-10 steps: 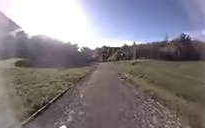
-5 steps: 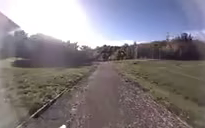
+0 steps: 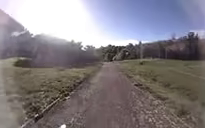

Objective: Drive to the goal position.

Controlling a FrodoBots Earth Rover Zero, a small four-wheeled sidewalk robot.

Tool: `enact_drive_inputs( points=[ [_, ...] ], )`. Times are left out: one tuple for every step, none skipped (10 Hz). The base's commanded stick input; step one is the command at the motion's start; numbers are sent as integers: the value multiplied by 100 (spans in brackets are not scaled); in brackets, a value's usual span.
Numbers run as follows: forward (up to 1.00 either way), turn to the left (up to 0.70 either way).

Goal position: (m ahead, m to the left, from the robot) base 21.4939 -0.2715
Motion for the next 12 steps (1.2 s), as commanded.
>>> enact_drive_inputs(
  points=[
    [100,1],
    [100,1],
    [100,1],
    [100,1],
    [100,1],
    [100,1],
    [100,1],
    [100,1],
    [100,-10],
    [100,-20],
    [100,-3],
    [100,1]
  ],
)
